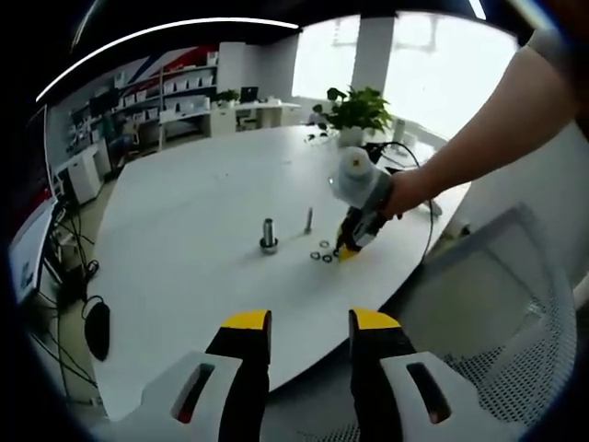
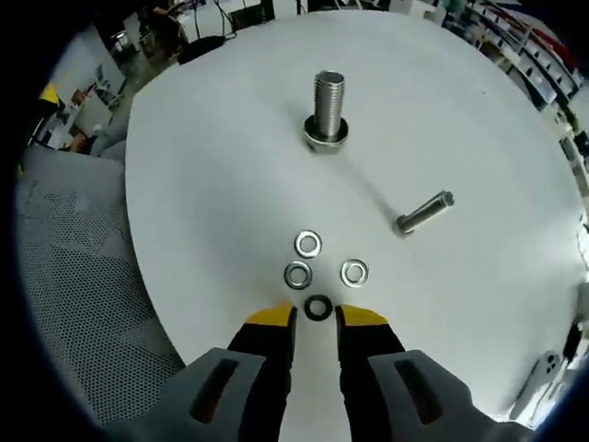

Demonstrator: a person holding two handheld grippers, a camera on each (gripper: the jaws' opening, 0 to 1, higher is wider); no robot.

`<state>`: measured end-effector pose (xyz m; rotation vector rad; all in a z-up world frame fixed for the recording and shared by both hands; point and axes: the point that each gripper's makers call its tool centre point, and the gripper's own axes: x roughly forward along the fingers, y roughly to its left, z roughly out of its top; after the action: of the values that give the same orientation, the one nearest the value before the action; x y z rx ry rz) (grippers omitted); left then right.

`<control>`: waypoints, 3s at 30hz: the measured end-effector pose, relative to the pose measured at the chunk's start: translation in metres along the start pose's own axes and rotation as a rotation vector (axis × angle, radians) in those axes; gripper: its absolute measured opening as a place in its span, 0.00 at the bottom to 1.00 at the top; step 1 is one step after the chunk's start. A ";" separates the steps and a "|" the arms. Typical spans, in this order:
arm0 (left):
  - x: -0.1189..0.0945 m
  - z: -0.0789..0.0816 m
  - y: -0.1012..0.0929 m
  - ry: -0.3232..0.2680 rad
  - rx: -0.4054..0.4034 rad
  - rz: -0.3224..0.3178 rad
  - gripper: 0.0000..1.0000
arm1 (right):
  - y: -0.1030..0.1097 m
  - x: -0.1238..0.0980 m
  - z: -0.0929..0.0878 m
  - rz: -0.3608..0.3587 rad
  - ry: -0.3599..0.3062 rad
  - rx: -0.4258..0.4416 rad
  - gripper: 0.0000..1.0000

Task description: Place the washer onto the threaded stud by aligning its center hole with the stud, sliding it down to the base, and recovering from edge contact or off-axis alignment until the washer reaches the visible bottom stop.

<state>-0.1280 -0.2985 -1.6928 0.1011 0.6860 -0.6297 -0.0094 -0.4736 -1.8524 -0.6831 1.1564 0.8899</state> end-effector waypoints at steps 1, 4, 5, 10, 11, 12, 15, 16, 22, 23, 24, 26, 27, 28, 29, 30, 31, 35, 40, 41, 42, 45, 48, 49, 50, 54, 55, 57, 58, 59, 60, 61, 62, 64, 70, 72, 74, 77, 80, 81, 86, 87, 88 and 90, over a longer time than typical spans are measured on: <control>0.000 0.000 0.000 0.000 0.000 -0.001 0.31 | 0.000 0.001 0.001 0.001 0.001 -0.025 0.20; 0.001 -0.001 -0.001 0.010 0.007 -0.004 0.31 | 0.001 0.001 0.001 0.004 0.019 -0.015 0.20; 0.001 -0.001 -0.001 0.010 0.008 -0.003 0.31 | 0.001 0.001 0.002 0.003 0.026 -0.016 0.20; 0.000 0.000 0.002 0.003 0.002 0.010 0.31 | 0.004 0.002 0.002 0.005 0.098 -0.118 0.15; 0.000 0.000 0.003 0.001 -0.001 0.011 0.31 | 0.003 0.003 0.003 0.003 0.111 -0.113 0.15; 0.000 0.000 0.003 0.001 -0.001 0.012 0.31 | 0.003 0.003 0.003 0.007 0.131 -0.108 0.15; 0.000 -0.001 0.003 0.006 0.006 0.012 0.30 | 0.002 0.004 0.003 0.013 0.157 -0.098 0.15; 0.000 -0.001 0.003 0.007 0.007 0.012 0.30 | 0.002 0.004 0.003 0.014 0.160 -0.096 0.15; 0.000 0.000 0.003 0.004 0.005 0.013 0.29 | 0.004 0.003 0.001 -0.009 0.156 -0.091 0.15; 0.000 0.000 0.003 0.004 0.006 0.013 0.29 | 0.003 0.003 0.002 -0.016 0.153 -0.070 0.15; 0.000 -0.001 0.003 0.006 0.007 0.013 0.29 | 0.003 0.003 0.002 -0.027 0.158 -0.048 0.15; 0.000 -0.001 0.003 0.008 0.007 0.014 0.29 | 0.004 0.003 0.002 -0.046 0.158 -0.041 0.15; 0.000 -0.001 0.003 0.008 0.007 0.014 0.29 | 0.004 0.003 0.002 -0.061 0.155 -0.035 0.15; 0.000 -0.001 0.004 0.008 0.007 0.016 0.29 | 0.005 0.003 0.002 -0.070 0.152 -0.036 0.15; 0.000 -0.001 0.004 0.007 0.007 0.018 0.29 | 0.004 0.003 0.002 -0.079 0.144 -0.040 0.14; -0.001 -0.001 0.005 0.004 0.007 0.022 0.29 | 0.004 0.003 0.001 -0.083 0.139 -0.036 0.14; -0.001 0.000 0.005 0.002 0.005 0.024 0.29 | 0.003 0.003 0.001 -0.086 0.135 -0.028 0.14; -0.001 -0.001 0.004 0.003 0.010 0.021 0.29 | 0.003 0.003 0.001 -0.101 0.126 -0.003 0.14; -0.001 -0.001 0.002 0.004 0.015 0.013 0.29 | 0.004 0.002 0.000 -0.091 0.136 0.026 0.14; -0.001 0.000 0.002 0.003 0.015 0.012 0.29 | 0.005 0.001 -0.001 -0.086 0.135 0.050 0.13; -0.001 0.000 0.003 0.002 0.014 0.013 0.29 | 0.007 0.001 -0.001 -0.078 0.130 0.075 0.13; -0.002 0.000 0.003 -0.003 0.012 0.016 0.29 | 0.004 -0.004 -0.001 -0.089 0.105 0.083 0.13; -0.002 0.000 0.003 -0.004 0.012 0.015 0.29 | -0.005 -0.010 0.001 -0.095 0.091 0.107 0.13; -0.001 0.000 0.003 -0.003 0.014 0.014 0.29 | -0.010 -0.014 0.003 -0.100 0.081 0.117 0.13; -0.001 0.000 0.003 -0.004 0.014 0.014 0.29 | -0.014 -0.016 0.006 -0.104 0.069 0.128 0.13; -0.002 0.000 0.003 -0.002 0.014 0.014 0.29 | -0.027 -0.025 0.017 -0.104 0.012 0.182 0.13; -0.002 0.000 0.003 -0.001 0.014 0.014 0.29 | -0.029 -0.027 0.019 -0.107 -0.001 0.199 0.13; -0.002 0.000 0.003 -0.002 0.014 0.013 0.29 | -0.037 -0.030 0.021 -0.125 -0.016 0.200 0.13; -0.001 0.000 0.002 -0.001 0.015 0.013 0.29 | -0.041 -0.032 0.023 -0.134 -0.023 0.200 0.13; -0.001 0.000 0.002 0.000 0.015 0.012 0.29 | -0.044 -0.036 0.026 -0.140 -0.036 0.207 0.13; -0.001 0.000 0.002 0.001 0.016 0.012 0.29 | -0.047 -0.038 0.027 -0.138 -0.041 0.212 0.13; -0.001 0.000 0.002 0.001 0.016 0.012 0.29 | -0.049 -0.040 0.029 -0.139 -0.045 0.216 0.13; -0.001 0.000 0.002 0.000 0.016 0.012 0.29 | -0.053 -0.043 0.032 -0.149 -0.054 0.210 0.13; -0.001 0.000 0.003 -0.001 0.016 0.013 0.29 | -0.060 -0.049 0.037 -0.164 -0.068 0.203 0.13; -0.001 0.000 0.003 0.002 0.016 0.013 0.29 | -0.074 -0.059 0.052 -0.186 -0.099 0.170 0.13; -0.001 0.000 0.003 0.003 0.016 0.014 0.29 | -0.074 -0.061 0.058 -0.190 -0.117 0.166 0.14; -0.001 0.000 0.003 0.001 0.015 0.016 0.29 | -0.073 -0.060 0.063 -0.185 -0.123 0.155 0.14; -0.001 0.000 0.003 0.002 0.016 0.016 0.28 | -0.069 -0.056 0.066 -0.185 -0.105 0.098 0.14; -0.001 0.000 0.003 0.004 0.017 0.015 0.28 | -0.065 -0.052 0.069 -0.176 -0.096 0.076 0.14; -0.001 0.000 0.003 0.004 0.017 0.015 0.28 | -0.063 -0.051 0.069 -0.175 -0.088 0.060 0.14; -0.001 -0.001 0.004 0.004 0.017 0.017 0.28 | -0.067 -0.047 0.066 -0.179 -0.068 0.042 0.14; -0.001 -0.001 0.003 0.005 0.017 0.017 0.28 | -0.067 -0.047 0.065 -0.178 -0.065 0.043 0.14; -0.001 -0.001 0.003 0.007 0.017 0.016 0.28 | -0.068 -0.046 0.065 -0.176 -0.060 0.042 0.14; -0.001 -0.001 0.003 0.008 0.018 0.017 0.28 | -0.070 -0.045 0.065 -0.176 -0.060 0.042 0.14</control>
<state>-0.1272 -0.2949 -1.6935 0.1258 0.6863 -0.6194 0.0755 -0.4644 -1.7899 -0.7077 1.0419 0.7303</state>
